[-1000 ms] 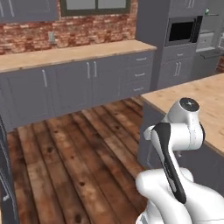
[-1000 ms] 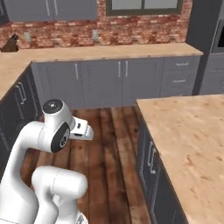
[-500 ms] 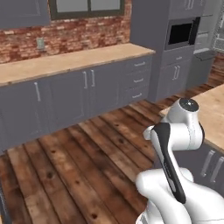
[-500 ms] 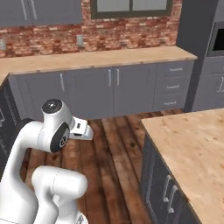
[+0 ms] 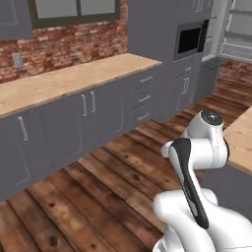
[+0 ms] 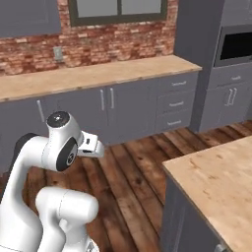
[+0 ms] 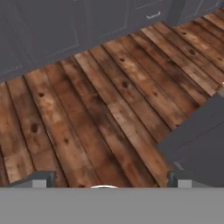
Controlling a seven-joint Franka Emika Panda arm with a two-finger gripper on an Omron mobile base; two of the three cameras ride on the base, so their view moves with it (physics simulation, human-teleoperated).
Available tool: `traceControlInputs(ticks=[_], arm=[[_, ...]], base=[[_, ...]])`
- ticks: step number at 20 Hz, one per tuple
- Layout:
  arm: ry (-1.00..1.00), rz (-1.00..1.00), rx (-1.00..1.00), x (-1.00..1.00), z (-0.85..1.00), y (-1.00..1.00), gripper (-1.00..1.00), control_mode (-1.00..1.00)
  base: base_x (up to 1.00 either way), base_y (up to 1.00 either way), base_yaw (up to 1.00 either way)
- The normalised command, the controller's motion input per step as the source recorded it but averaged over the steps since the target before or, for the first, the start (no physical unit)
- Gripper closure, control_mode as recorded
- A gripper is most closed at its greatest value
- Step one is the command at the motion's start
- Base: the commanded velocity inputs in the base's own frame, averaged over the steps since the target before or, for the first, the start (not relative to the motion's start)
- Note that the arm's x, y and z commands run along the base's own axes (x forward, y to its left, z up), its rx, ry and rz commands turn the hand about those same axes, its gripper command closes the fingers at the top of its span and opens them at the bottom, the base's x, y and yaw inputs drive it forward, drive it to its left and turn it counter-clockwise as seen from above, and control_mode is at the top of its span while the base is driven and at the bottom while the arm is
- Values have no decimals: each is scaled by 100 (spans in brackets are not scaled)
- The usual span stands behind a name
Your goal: Take a sugar cube from the saucer and place it inside the coffee. Then, grab milk from the fridge and place it next to the coffee on the counter to sweeten the coffee.
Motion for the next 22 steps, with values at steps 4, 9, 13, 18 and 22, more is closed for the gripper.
traceControlInputs(ticks=[4, 9, 13, 18, 22], arm=[[0, 0, 0, 0, 0, 0, -100, 100], [0, 0, 0, 0, 0, 0, -100, 100], [0, 0, 0, 0, 0, 0, -100, 100], [0, 0, 0, 0, 0, 0, -100, 100], [0, 0, 0, 0, 0, 0, -100, 100]], base=[[100, 60, -33], [100, 46, -36], [100, 19, -37], [100, 2, -36], [100, 0, -39]])
